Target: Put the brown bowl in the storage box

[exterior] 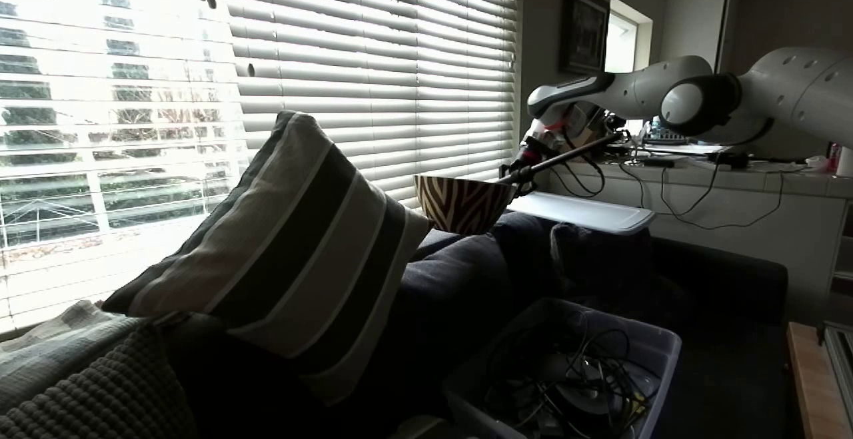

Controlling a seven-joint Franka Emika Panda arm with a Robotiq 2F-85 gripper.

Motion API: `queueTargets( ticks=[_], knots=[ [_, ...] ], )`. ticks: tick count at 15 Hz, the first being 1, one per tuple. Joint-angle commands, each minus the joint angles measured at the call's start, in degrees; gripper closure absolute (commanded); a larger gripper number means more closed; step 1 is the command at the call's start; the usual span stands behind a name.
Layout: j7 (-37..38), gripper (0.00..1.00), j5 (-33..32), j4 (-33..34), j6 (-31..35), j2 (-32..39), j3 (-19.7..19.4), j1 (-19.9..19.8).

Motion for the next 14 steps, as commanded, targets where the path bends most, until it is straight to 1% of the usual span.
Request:
queueTargets(
  ticks=[1, 4, 6, 10, 14],
  knots=[
    [-8.2, 0.94, 0.9, -0.4, -8.7, -3.8, 2.4, -3.5],
    [-13.4, 0.94, -2.6, -1.6, -13.1, -5.4, 1.0, -4.4],
    [-16.4, 0.94, -5.3, -2.2, -13.9, -6.0, 0.1, -4.8],
    [-20.5, 0.94, -9.1, -2.3, -11.8, -5.6, -0.9, -5.4],
    [-21.6, 0.94, -11.1, -4.3, -8.2, -5.4, -2.0, -5.3]
  ],
)
